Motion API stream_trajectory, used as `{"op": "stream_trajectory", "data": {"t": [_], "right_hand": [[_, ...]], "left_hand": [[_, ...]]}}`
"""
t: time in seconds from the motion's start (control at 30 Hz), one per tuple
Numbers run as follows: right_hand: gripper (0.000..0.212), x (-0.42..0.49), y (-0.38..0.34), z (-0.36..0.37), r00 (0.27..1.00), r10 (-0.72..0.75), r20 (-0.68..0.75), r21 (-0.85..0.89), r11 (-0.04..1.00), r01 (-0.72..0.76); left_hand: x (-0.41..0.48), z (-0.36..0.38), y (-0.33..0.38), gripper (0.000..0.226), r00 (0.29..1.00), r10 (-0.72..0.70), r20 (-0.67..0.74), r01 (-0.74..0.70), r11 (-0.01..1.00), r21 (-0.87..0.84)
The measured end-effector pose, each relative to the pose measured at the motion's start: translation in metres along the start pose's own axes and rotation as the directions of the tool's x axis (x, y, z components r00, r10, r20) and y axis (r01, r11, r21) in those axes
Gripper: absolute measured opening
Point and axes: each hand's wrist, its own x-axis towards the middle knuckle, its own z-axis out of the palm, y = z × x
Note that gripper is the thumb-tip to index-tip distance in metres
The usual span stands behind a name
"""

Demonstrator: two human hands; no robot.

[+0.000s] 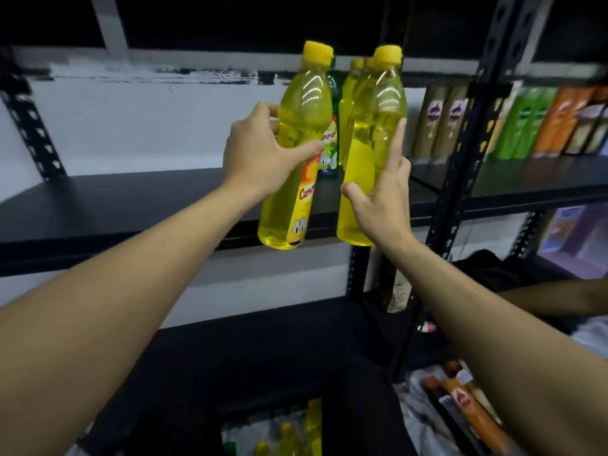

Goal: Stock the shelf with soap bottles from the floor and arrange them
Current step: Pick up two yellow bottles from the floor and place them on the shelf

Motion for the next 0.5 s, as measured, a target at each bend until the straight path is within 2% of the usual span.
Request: {"op": "stream_trajectory", "data": {"t": [0.13, 0.27, 0.37, 0.5], "right_hand": [[0.113, 0.036, 0.016, -0.002, 0.999, -0.046, -0.019, -0.078, 0.996, 0.045], [0.115, 0.064, 0.033, 0.005, 0.999, -0.021, -0.043, -0.121, 0.993, 0.016], [0.116, 0.080, 0.053, 0.014, 0.999, -0.023, -0.036, -0.192, 0.981, 0.015], [0.114, 0.094, 0.075, 0.023, 0.998, -0.002, -0.065, -0.261, 0.965, -0.015]], "left_hand": [[0.030, 0.022, 0.001, 0.069, 1.000, 0.012, -0.018, -0.012, 1.000, -0.016], [0.059, 0.042, 0.006, 0.060, 0.999, 0.034, -0.043, -0.037, 0.996, -0.078], [0.075, 0.067, 0.002, 0.061, 0.995, 0.061, -0.084, -0.069, 0.992, -0.103], [0.088, 0.115, -0.023, 0.068, 0.994, -0.035, -0.108, 0.027, 0.997, -0.073]]}}
